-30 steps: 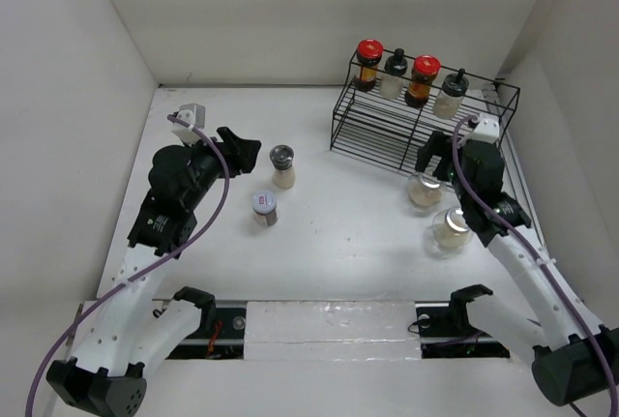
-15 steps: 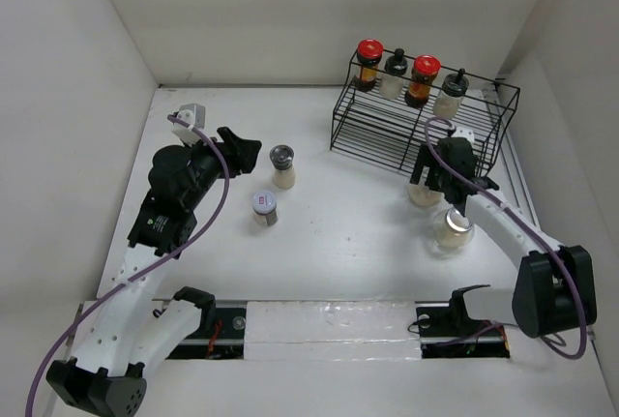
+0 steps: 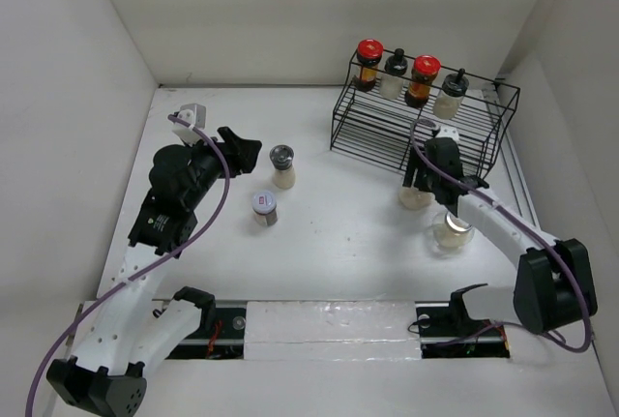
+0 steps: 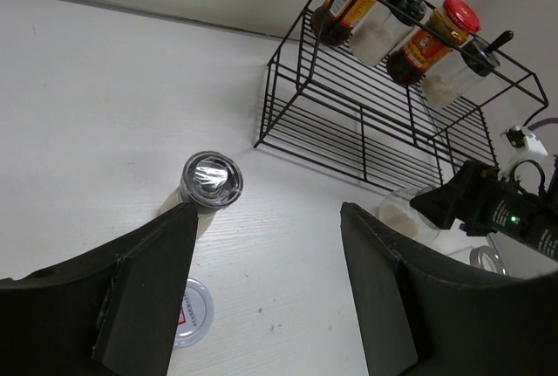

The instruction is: Organize the condiment bottles

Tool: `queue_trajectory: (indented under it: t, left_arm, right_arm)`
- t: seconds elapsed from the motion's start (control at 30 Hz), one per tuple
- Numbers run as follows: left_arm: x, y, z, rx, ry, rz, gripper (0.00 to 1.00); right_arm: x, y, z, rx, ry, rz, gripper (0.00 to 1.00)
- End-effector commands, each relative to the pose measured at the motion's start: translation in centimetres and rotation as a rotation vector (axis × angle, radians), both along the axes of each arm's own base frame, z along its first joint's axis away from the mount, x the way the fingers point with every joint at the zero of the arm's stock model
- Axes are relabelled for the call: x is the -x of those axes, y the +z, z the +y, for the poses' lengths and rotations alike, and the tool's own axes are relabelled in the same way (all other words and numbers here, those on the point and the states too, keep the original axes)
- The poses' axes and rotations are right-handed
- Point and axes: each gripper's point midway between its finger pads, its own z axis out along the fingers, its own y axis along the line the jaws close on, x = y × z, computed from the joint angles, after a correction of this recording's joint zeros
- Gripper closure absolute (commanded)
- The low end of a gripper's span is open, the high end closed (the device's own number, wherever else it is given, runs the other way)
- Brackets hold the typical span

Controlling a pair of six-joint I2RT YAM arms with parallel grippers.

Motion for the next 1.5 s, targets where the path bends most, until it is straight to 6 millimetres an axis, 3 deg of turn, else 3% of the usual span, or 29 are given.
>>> queue_trajectory:
  t: [0.0,0.03,0.07,0.17,0.2,0.33,0.4,0.43,0.47,0.5,0.53,0.57,0.63,0.67,0.7,0.77,1.03,1.1,1.2,1.27,1.47]
  left_arm:
    - [-0.3,0.8,-0.3,0.009,-0.011,-0.042,0.37]
    - [-0.3,0.8,-0.3,0.009,-0.011,-0.042,0.37]
    - [-0.2,0.8,-0.4,0.01,-0.02,-0.041,0.37]
    - [-0.2,0.8,-0.4,0.01,-0.02,-0.041,0.37]
    - [-0.2,0.8,-0.4,0.01,-0.02,-0.041,0.37]
    - [-0.2,0.8,-0.4,0.01,-0.02,-0.041,0.37]
    - [-0.2,0.8,-0.4,0.01,-0.02,-0.041,0.37]
    - [-0.2,0.8,-0.4,0.01,-0.02,-0.041,0.37]
    - [-0.2,0.8,-0.4,0.01,-0.02,-0.041,0.37]
    - [-0.2,0.8,-0.4,0.01,-0.02,-0.041,0.37]
    - [-0.2,0.8,-0.4,0.01,-0.02,-0.041,0.37]
    - [-0.2,0.8,-0.4,0.01,-0.02,-0.041,0.37]
    - [-0.2,0.8,-0.4,0.01,-0.02,-0.041,0.37]
    - [-0.2,0.8,-0.4,0.01,-0.02,-0.041,0.37]
    - [-0.2,0.8,-0.4,0.01,-0.02,-0.041,0.37]
    - [-0.2,0.8,-0.4,0.01,-0.02,-0.041,0.37]
    - [-0.4,0.5,-0.5,0.007,-0.02,-0.031,0.37]
    - [-0.4,0.5,-0.5,0.007,-0.02,-0.031,0.37]
    - [-0.4,0.5,-0.5,0.007,-0.02,-0.031,0.37]
    - [-0.4,0.5,-0.5,0.007,-0.02,-0.031,0.37]
    - [-0.4,0.5,-0.5,0.007,-0.02,-0.031,0.37]
  right_arm:
    - [-0.9,7.2,5.8,-0.115,0.159,-0.178,0.49]
    - [-0.7,8.5,8.3,-0.146,0.235,-0.201,0.49]
    - [-1.0,11.3,9.7,-0.172,0.27,-0.251,0.49]
    - [-0.8,16.2,13.5,-0.235,0.393,-0.333,0.49]
    - [-1.4,19.1,14.3,-0.249,0.411,-0.401,0.49]
    - [-4.3,24.4,16.4,-0.231,0.462,-0.527,0.49]
    - [-6.7,26.2,15.3,-0.191,0.405,-0.584,0.49]
    - [-7.8,28.5,15.1,-0.19,0.396,-0.635,0.49]
    - [-9.6,27.4,15.6,-0.167,0.405,-0.613,0.49]
    - [-10.4,29.5,15.9,-0.172,0.421,-0.648,0.49]
    - [-11.5,29.7,15.5,-0.159,0.41,-0.655,0.49]
    - [-13.0,27.8,16.1,-0.135,0.417,-0.611,0.49]
    - [-14.4,27.4,15.9,-0.103,0.408,-0.59,0.49]
    - [-15.1,28.3,15.4,-0.099,0.387,-0.606,0.49]
    - [-16.0,27.0,15.7,-0.069,0.398,-0.579,0.49]
    - [-16.9,26.2,14.7,-0.044,0.375,-0.55,0.49]
    - [-17.9,24.2,13.7,-0.005,0.361,-0.488,0.49]
    - [-18.1,23.1,13.8,0.0,0.363,-0.46,0.45]
    - [-18.7,21.3,13.8,0.013,0.358,-0.416,0.33]
    - [-18.9,21.3,13.4,0.015,0.349,-0.416,0.23]
    - [-19.0,21.6,13.4,0.015,0.349,-0.418,0.18]
